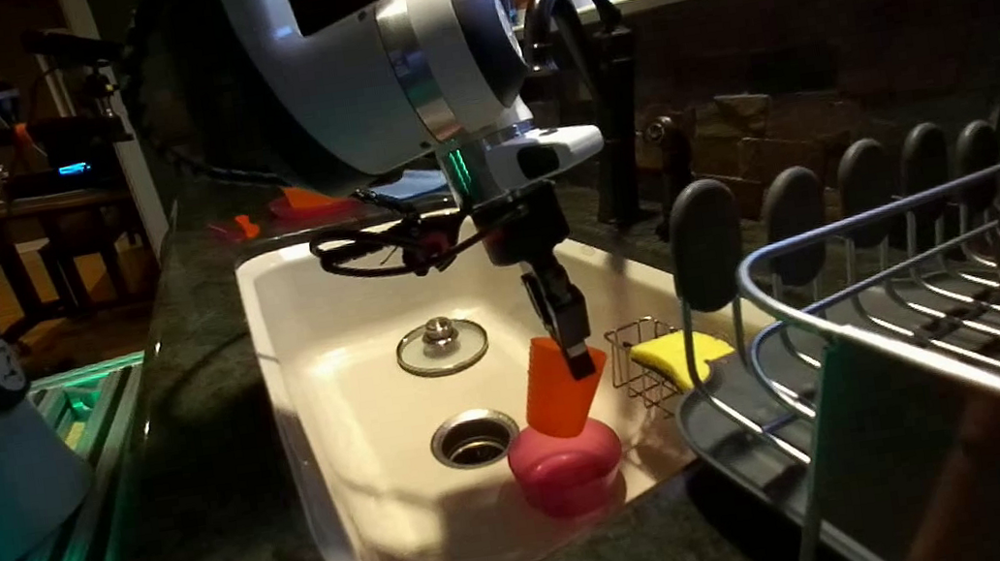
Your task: Pick up the orange cup from the dish dryer and put it in the sink, then turn on the tap
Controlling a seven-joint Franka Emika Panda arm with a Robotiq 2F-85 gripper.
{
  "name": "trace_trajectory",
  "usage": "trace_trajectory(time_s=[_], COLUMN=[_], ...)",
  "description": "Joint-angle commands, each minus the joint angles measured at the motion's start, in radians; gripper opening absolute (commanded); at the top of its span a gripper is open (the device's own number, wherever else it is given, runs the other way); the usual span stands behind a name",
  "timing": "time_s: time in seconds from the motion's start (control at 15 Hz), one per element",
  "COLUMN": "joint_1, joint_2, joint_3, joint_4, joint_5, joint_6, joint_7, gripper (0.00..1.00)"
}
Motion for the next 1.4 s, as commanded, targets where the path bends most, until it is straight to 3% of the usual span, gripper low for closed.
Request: trace_trajectory(time_s=[0.0,0.2,0.27,0.87,1.13,1.33], joint_1=[0.008,-0.01,0.002,0.008,0.013,0.039], joint_2=[0.047,0.085,0.042,0.075,0.089,0.093], joint_3=[-0.003,0.015,0.008,0.017,0.017,0.004], joint_4=[0.036,0.045,0.025,0.041,0.04,0.044], joint_5=[-0.038,-0.009,-0.006,-0.003,-0.025,-0.074], joint_6=[0.018,0.048,0.006,-0.012,-0.02,-0.019], joint_7=[0.009,-0.061,-0.029,-0.095,-0.168,-0.151], gripper=[0.01,0.01,0.06,0.01,0.01,0.01])
